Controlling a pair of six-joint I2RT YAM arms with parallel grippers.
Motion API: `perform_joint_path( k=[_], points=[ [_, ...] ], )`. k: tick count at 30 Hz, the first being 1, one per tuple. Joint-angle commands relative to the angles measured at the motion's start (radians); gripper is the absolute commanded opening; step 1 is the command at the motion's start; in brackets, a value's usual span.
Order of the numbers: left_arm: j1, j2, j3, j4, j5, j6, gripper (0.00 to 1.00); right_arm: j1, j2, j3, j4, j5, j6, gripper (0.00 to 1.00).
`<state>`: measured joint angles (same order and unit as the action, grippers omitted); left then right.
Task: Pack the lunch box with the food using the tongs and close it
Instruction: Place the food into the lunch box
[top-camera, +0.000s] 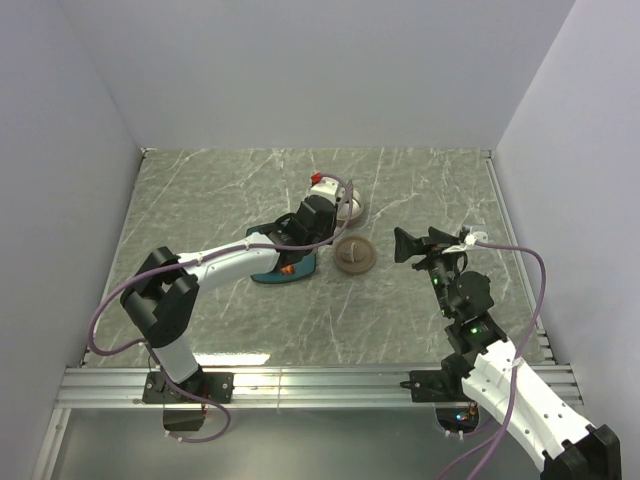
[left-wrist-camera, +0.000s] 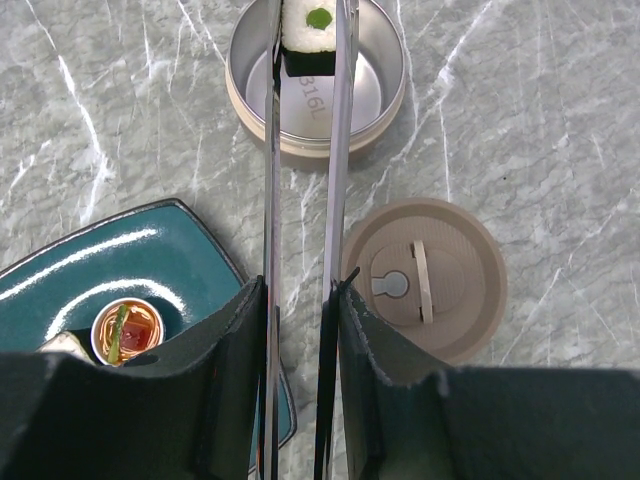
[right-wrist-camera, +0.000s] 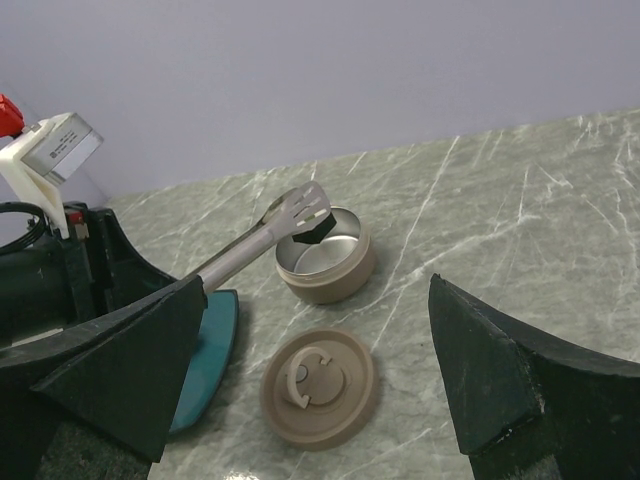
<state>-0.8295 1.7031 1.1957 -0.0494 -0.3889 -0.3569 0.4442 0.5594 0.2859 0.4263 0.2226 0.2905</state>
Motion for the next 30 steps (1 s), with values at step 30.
perform_joint_path(
  k=[30],
  points=[
    [0.006, -0.227, -0.146, 0.072, -0.114, -0.063, 0.49, -0.009, 0.034, -0.001, 0.061, 0.004, -0.011, 1.0]
  ],
)
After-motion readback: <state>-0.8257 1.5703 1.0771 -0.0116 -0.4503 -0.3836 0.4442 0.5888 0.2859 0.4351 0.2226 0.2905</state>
